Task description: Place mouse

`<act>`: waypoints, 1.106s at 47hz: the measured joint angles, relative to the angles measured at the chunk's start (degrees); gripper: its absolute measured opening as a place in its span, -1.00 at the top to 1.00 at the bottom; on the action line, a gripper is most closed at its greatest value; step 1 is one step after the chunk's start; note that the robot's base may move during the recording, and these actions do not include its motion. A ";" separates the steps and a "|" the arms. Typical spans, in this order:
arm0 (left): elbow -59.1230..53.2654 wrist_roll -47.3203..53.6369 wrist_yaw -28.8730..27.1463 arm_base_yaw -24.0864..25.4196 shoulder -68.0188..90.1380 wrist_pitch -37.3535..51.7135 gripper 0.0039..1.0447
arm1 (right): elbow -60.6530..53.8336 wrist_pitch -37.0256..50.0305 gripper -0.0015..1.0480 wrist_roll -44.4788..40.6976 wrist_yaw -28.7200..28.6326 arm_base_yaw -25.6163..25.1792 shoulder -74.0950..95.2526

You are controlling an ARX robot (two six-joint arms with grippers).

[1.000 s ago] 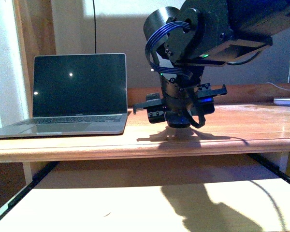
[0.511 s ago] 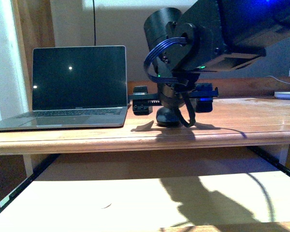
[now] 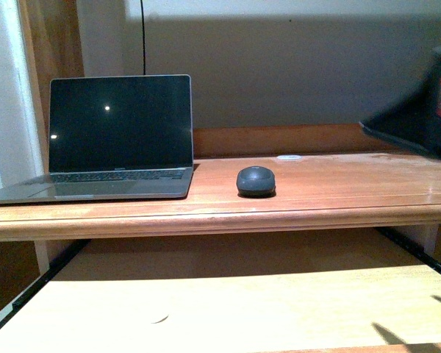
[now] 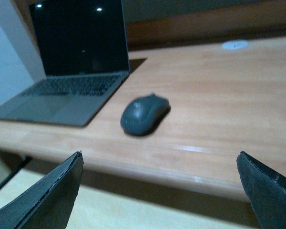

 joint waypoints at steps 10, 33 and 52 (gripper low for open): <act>0.00 0.00 0.00 0.00 0.00 0.00 -0.86 | -18.23 -1.62 -0.86 -3.82 -15.58 -8.72 -14.43; 0.00 0.00 0.00 0.00 0.00 0.00 -0.86 | -31.47 -4.31 -0.86 -14.08 -16.96 -5.42 -18.45; 0.00 0.00 0.00 0.00 0.00 0.00 -0.86 | -23.54 12.74 -0.86 -13.97 -1.22 9.05 7.34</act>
